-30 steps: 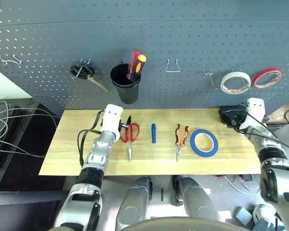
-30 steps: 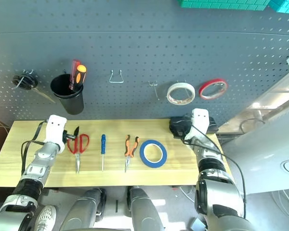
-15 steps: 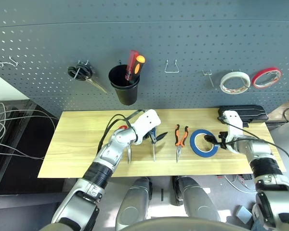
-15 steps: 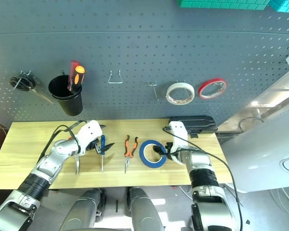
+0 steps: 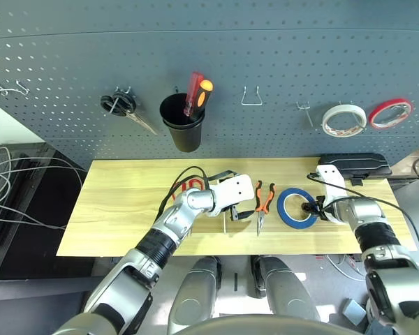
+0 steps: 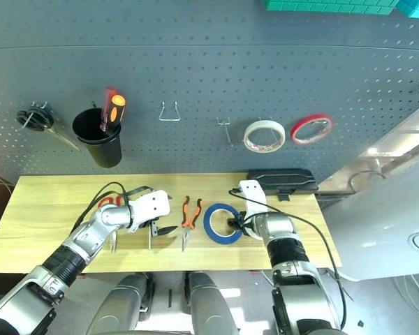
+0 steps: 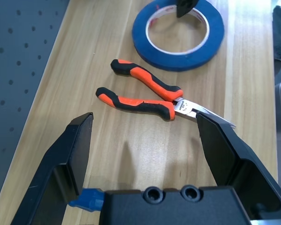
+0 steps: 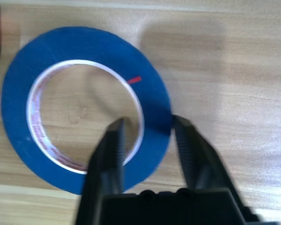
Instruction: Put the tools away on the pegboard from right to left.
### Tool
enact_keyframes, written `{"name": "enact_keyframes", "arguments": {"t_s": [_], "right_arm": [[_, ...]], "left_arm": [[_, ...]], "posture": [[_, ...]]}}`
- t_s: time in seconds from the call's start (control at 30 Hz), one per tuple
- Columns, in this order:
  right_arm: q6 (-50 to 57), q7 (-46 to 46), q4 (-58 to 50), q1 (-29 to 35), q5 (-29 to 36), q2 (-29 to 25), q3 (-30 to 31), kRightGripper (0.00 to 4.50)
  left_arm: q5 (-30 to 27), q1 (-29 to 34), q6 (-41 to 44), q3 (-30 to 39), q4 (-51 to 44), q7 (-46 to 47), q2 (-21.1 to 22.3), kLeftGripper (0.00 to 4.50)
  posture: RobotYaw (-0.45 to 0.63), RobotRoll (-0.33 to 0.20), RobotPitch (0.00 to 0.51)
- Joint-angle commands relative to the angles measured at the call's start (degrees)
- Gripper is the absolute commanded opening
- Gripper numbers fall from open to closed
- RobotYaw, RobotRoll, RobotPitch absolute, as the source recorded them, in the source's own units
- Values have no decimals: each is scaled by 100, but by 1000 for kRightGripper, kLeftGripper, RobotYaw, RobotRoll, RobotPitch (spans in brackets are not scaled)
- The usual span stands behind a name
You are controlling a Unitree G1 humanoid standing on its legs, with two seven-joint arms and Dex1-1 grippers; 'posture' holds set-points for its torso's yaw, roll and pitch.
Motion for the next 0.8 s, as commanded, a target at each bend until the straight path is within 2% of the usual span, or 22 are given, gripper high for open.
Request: {"name": "enact_keyframes", "arguments": {"t_s": [0.03,0.13,0.27,0.4,0.67,0.8], "right_arm": [[-67,129,-682,352,-3,-152,46,751],[-354,226,-1559,762,-71,-374,102,694],[-1351,338,-3102,1669,-156,-790,5,694],[-3057,500,-4013,2412,-343,-1186,-55,693],[-6076,258,-4156,2873,-738,-1503,-443,693],[-6766,99,-4402,2835,-771,-1525,-701,693]], "left_arm": [[-80,159,-158,180,-125,166,-14,4500],[-211,249,-246,403,-273,357,-44,4500],[-473,421,-574,830,-574,663,-42,4500],[-721,501,-901,1171,-795,820,-51,4500],[-991,457,-1776,1297,-1012,724,-4,4500],[-1045,398,-2091,1338,-960,772,-9,4500]], "posture": [[-28,0,223],[-31,0,221],[-43,0,218],[-58,0,214],[-70,0,212],[-81,0,212]]}}
